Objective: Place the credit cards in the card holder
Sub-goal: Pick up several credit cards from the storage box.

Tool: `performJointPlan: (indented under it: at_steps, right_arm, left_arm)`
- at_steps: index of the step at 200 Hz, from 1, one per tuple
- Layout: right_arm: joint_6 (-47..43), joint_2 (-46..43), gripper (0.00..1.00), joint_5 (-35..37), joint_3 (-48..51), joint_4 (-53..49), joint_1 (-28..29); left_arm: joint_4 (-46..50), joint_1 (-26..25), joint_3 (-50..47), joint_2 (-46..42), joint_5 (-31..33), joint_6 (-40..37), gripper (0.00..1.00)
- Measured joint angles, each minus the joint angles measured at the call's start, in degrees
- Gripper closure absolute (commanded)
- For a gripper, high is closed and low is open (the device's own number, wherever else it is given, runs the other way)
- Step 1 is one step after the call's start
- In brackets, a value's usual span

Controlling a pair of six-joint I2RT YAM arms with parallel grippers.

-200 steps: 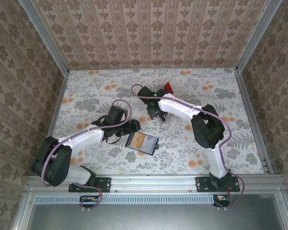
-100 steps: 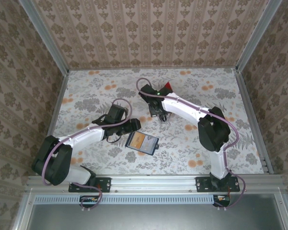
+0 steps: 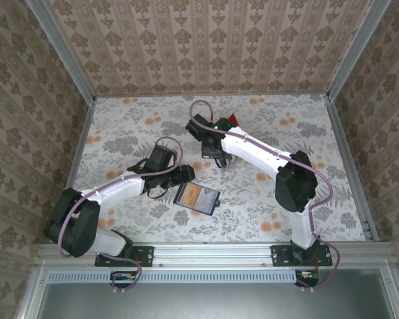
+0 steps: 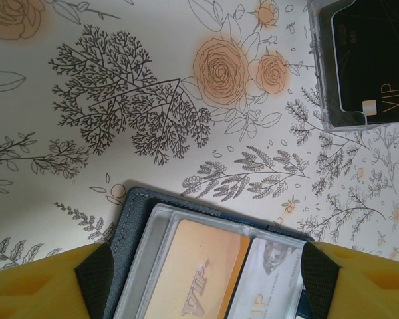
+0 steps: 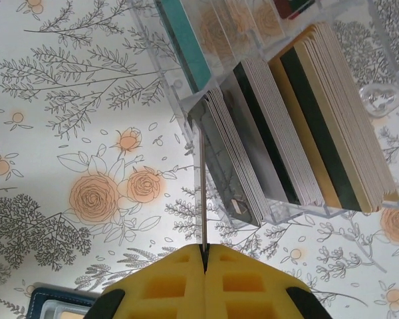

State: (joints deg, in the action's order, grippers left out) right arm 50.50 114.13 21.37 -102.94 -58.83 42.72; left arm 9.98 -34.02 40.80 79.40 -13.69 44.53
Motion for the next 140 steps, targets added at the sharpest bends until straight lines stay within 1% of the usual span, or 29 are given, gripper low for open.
performJointPlan:
  at_steps: [17,34,64,86,116,140]
  right_arm:
    - [0.6,-2.6,1.0,-2.8,3.7,2.3,0.1]
    - [0.3,-8.2,1.0,-7.1,10.5,7.4,-0.1]
    - [-1.5,-22.6,1.0,-18.5,25.4,21.3,-2.1]
    - [-1.9,-31.4,1.0,-27.8,35.0,32.1,-6.4]
    - [-1.8,-35.0,1.0,-38.6,41.7,42.2,-11.9]
    - [-1.1,-35.8,1.0,-44.8,44.0,47.5,-13.1]
  left_arm:
    - [0.3,0.1,0.0,-0.5,-0.2,0.5,0.22]
    - [0.0,1.1,0.0,-1.6,-1.7,1.2,0.21]
    - [-4.0,5.0,-0.3,-5.0,-6.2,4.5,0.15]
    - [-9.4,7.1,-0.4,-6.8,-10.3,7.4,0.11]
    - [-18.0,9.1,-0.4,-6.7,-17.2,11.6,0.11]
    - [-25.1,9.4,-0.2,-4.9,-22.8,15.1,0.11]
